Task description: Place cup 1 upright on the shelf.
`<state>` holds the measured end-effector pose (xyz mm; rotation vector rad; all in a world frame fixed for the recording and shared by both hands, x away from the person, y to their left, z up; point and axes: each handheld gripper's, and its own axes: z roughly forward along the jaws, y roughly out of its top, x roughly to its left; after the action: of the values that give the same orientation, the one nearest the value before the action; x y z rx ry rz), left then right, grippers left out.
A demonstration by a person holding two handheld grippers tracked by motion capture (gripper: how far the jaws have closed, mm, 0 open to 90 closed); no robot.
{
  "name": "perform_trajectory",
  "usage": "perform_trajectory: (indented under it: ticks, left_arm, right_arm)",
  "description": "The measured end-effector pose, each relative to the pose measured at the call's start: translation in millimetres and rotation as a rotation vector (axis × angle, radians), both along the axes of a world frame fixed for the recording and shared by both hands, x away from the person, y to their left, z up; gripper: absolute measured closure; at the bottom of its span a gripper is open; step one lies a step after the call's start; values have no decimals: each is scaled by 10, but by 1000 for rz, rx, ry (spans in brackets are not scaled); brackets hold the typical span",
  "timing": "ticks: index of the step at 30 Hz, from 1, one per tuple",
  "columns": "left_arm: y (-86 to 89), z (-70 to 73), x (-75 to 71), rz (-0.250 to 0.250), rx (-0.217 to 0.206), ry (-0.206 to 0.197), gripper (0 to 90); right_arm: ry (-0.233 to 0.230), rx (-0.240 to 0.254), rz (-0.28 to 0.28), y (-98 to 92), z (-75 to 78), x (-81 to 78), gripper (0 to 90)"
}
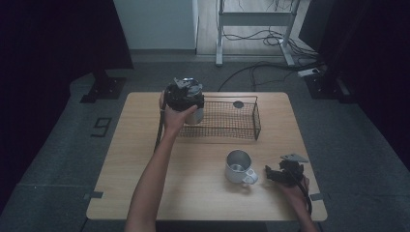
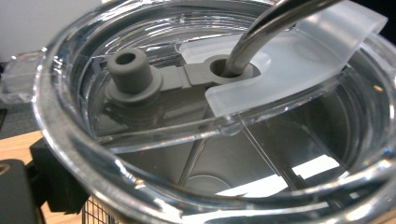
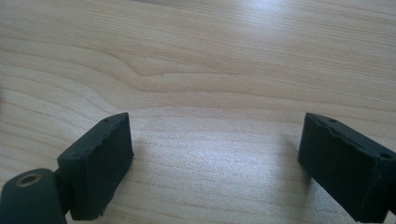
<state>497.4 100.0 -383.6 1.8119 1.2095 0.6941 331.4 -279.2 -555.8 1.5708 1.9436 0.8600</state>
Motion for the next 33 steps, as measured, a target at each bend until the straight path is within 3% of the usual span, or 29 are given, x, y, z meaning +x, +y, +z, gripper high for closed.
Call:
perform_trajectory:
  ticks: [33]
  left_arm:
    - [-21,-432,194,33,23,74,43]
  right_arm:
    - [0,0,1,-1,0,0,99]
